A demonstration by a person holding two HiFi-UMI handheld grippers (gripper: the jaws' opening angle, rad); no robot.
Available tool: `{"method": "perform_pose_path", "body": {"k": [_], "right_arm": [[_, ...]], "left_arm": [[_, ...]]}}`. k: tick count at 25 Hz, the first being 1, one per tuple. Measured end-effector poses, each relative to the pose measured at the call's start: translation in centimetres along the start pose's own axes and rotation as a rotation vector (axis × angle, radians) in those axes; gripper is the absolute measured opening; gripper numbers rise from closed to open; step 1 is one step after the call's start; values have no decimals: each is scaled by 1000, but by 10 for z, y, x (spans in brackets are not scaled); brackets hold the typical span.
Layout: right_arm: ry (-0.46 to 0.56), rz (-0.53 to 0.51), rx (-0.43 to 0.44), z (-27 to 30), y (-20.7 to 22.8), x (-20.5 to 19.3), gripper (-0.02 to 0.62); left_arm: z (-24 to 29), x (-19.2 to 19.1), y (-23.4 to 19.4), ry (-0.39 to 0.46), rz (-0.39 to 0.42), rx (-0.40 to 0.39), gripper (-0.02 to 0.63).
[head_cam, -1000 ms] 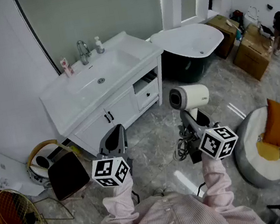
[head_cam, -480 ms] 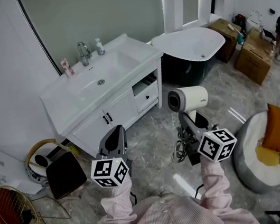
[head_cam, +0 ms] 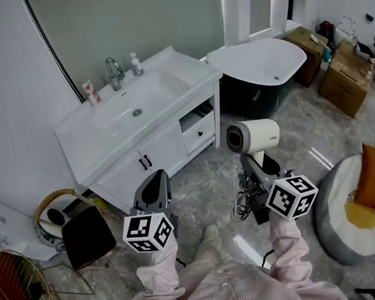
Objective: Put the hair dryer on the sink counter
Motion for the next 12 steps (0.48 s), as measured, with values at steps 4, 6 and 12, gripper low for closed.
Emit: {"method": "perform_pose_path", "body": {"k": [4, 6, 12], "right_arm": [[6, 2, -11, 24, 15, 9, 164], [10, 1, -14, 40, 24, 15, 164], [2, 8, -25, 102, 54, 32, 164]], "left_arm": [[29, -5, -10, -2, 1, -10, -2], [47, -9, -18, -1, 0, -12, -2], [113, -22, -46, -14, -9, -20, -3]]}}
Point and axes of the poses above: the fingertips, and each gripper's own axes: z forward along the fingers, y to its right, x out of its top, the point moved 3 cm from there along -z, backward along the fingers, and after that the axes turned 15 degrees about z, right-handed, at the moved point
